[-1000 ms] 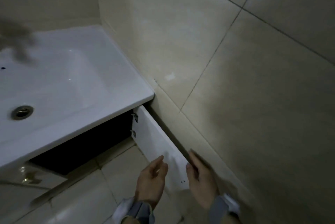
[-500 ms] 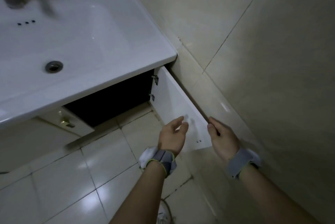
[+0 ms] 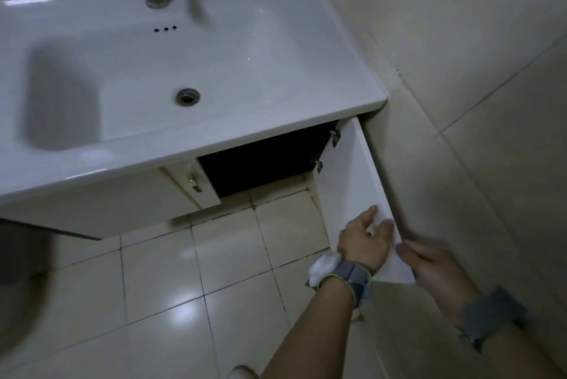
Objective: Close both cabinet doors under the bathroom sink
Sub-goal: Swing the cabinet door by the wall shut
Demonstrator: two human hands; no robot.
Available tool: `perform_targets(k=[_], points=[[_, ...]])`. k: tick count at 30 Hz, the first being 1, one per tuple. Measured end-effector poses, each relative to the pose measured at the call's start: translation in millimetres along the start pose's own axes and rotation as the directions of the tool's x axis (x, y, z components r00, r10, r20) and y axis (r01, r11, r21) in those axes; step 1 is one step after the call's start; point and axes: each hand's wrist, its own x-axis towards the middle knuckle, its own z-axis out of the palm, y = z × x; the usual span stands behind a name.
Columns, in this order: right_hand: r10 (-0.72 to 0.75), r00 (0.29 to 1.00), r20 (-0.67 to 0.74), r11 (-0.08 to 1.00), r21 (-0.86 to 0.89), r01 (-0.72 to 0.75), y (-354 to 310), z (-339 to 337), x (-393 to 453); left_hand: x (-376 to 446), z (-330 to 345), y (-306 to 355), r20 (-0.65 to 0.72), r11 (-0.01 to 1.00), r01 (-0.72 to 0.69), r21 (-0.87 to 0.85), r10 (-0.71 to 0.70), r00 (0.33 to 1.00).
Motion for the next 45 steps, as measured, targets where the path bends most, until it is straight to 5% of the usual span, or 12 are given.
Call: perform_targets(k=[3, 11, 18, 24, 29, 34, 45], points=[[-0.032, 0.987, 0.158, 0.993, 0.117, 0.014, -18.2, 29.0, -9.0, -0.7, -20.3, -5.4, -0.094, 0.994, -0.007, 0.109, 0.017, 0.995], [0.065, 0.929, 0.366, 0.880, 0.418, -0.226, -77.4, 146.9, -0.9, -13.2, -127.4, -8.1, -0.308, 0.971, 0.043, 0.233, 0.031, 0.951], [0.040, 0.928, 0.370, 0.847, 0.480, -0.228, -139.1, 220.9, 21.8, -26.7, -221.6, -32.2, -0.362, 0.995, 0.029, 0.096, 0.008, 0.932], [0.067, 0.934, 0.352, 0.809, 0.529, -0.258, -170.8, 257.3, 45.4, -2.9, -254.5, -35.0, -0.500, 0.986, 0.143, -0.091, -0.169, 0.849], [0.047, 0.937, 0.346, 0.792, 0.559, -0.246, -187.4, 273.4, 65.7, 22.5, -269.8, -17.3, -0.438, 0.921, 0.098, -0.378, -0.272, 0.857], [0.039, 0.951, 0.305, 0.794, 0.568, -0.215, -192.1, 283.3, 77.2, 39.4, -278.9, -10.3, -0.424, 0.900, 0.081, -0.427, -0.279, 0.861], [0.054, 0.966, 0.253, 0.819, 0.542, -0.188, -195.5, 289.8, 88.9, 36.3, -288.4, -5.6, -0.146, 0.858, 0.184, -0.480, -0.286, 0.947]])
